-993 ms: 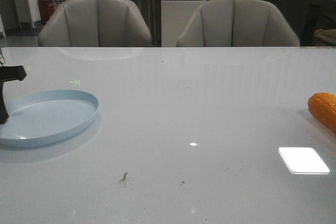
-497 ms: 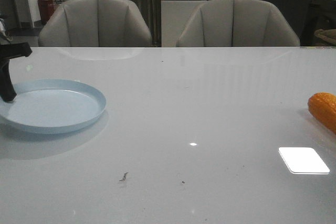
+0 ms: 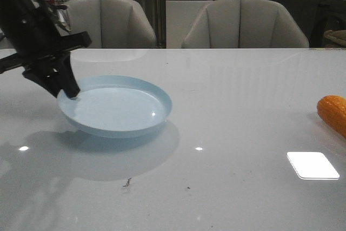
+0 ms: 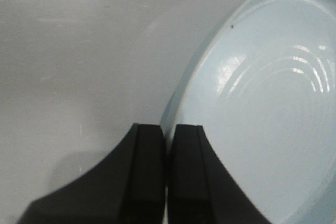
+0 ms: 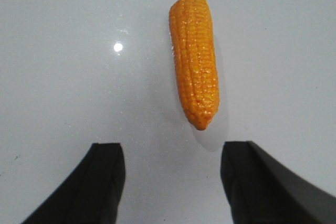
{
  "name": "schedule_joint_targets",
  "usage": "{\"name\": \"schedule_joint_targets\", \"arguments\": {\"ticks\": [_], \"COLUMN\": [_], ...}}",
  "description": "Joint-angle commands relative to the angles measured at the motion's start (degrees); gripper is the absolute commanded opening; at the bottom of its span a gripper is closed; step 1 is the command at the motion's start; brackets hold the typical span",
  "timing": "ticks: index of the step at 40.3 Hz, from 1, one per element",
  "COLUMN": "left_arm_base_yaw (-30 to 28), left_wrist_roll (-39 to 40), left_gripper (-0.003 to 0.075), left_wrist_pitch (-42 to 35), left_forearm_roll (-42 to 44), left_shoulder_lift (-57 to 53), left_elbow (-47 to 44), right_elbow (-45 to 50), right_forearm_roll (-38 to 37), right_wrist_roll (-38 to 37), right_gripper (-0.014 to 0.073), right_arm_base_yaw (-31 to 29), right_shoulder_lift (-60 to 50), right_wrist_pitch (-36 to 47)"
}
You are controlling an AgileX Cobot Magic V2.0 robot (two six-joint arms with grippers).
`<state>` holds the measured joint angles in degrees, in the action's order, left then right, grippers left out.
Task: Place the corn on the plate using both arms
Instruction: 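Push the light blue plate with the left gripper toward the table center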
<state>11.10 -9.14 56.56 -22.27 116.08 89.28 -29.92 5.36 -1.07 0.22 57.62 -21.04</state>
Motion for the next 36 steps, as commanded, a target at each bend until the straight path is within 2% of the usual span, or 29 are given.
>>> {"name": "schedule_joint_targets", "arguments": {"ticks": [1, 15, 29, 33, 36], "left_arm_base_yaw": [3.1, 11.5, 14.5, 14.6, 14.6], "left_wrist_roll": [-0.1, 0.5, 0.5, 0.5, 0.4], "left_gripper": [0.0102, 0.0108, 0.0110, 0.0148, 0.0214], "left_wrist_pitch": [-2.6, -7.7, -5.4, -5.3, -5.3], "left_forearm_roll": [-2.4, -2.1, -0.1, 2.6, 3.8], "left_shoulder_lift": [-3.2, -2.8, 1.9, 1.9, 1.9], "left_elbow": [1.8, 1.7, 1.6, 1.9, 2.4], "right_elbow": [-2.1, -2.1, -2.1, -2.1, -2.1], "right_forearm_roll": [-0.5, -0.5, -0.5, -0.5, -0.5], "right_wrist_roll": [0.1, 0.1, 0.1, 0.1, 0.1], "right_gripper": [0.0513, 0.0513, 0.0513, 0.0513, 0.0513], "right_arm_base_yaw": [-0.4, -0.4, -0.4, -0.4, -0.4], "right_shoulder_lift": [-0.4, -0.4, -0.4, -0.4, -0.4], "right_wrist_pitch": [2.8, 1.5, 0.9, 0.6, 0.6]}}
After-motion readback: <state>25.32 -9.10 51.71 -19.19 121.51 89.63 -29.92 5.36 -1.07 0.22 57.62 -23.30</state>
